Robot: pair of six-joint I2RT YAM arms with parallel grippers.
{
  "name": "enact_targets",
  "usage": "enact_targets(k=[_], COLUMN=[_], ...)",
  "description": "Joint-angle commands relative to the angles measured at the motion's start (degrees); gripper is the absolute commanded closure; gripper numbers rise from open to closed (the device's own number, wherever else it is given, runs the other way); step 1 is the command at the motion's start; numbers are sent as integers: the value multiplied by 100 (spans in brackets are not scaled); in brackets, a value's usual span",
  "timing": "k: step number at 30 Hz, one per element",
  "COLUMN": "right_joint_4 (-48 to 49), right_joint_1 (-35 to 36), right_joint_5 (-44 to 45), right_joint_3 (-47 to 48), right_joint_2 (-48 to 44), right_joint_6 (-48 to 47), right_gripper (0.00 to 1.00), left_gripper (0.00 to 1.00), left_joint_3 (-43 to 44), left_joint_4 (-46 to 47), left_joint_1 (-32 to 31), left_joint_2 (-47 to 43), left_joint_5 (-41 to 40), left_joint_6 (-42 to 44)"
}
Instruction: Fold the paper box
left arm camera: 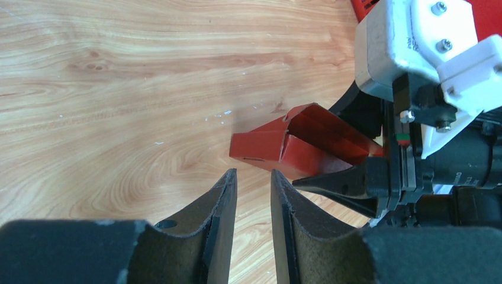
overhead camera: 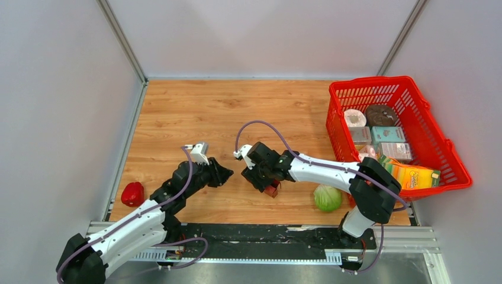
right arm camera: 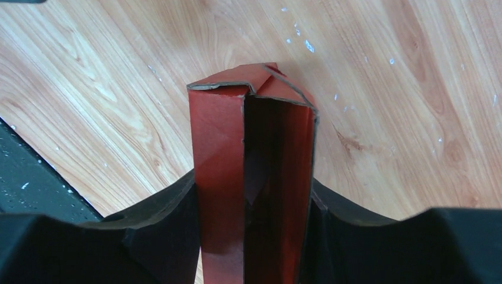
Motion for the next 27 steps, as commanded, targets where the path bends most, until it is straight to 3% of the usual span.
enact_targets(k=[1,6,9,12,14,17,23,27], right_joint_4=[-207,-286,-225,-41,12,144,250,303], right_joint_1=[84,189,224,233,233,233,207,119], right_joint_5=[418,593,637,436,383,365,33,-398], right_joint_3=[127,-39,-189,-286,-304,-286,-155,-110], right_joint_2=[-237,-501,-589,-668,-625,-563,-396,-343], right_joint_6=[139,201,210,131,70,8,-212,-282], right_gripper=[44,41,45,56,70,78,79,80], left_gripper=[64,64,64,64,64,64,54,56], left_joint_3=[13,31,48,66,110,242,461,751], left_joint_4=[438,623,763,1079,1360,1397,1634,1572], left_joint_1=[20,20,20,12,20,20,12,11], left_joint_2=[153,356,514,672,769,813,997,1357], left_joint_5=[114,211,342,622,799,914,1327,1309], left_joint_6=[-208,-208,-217,-313,-244,-15,705,1057])
